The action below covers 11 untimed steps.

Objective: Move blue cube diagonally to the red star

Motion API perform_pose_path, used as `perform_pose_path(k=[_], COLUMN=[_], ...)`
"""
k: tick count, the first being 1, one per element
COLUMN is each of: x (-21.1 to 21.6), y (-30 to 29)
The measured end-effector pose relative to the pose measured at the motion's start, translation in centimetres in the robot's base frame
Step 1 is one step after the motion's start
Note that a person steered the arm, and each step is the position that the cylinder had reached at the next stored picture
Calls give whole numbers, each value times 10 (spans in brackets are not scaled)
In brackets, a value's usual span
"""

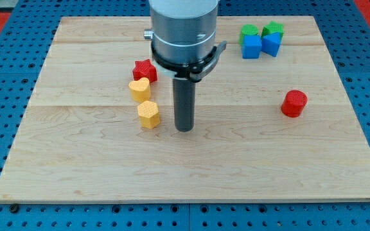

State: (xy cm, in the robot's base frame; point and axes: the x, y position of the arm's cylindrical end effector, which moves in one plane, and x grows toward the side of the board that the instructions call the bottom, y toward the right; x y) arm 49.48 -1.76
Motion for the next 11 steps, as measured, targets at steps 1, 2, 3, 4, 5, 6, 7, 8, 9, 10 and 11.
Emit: perform_pose_path(k=[1, 2, 3, 4, 5, 6, 7, 8, 9, 10, 11], x=[0, -2, -19, -91, -114, -116, -128, -128, -148, -162, -176], y=[-37, -57, -10, 28, 82, 87, 103, 104, 143, 175, 200])
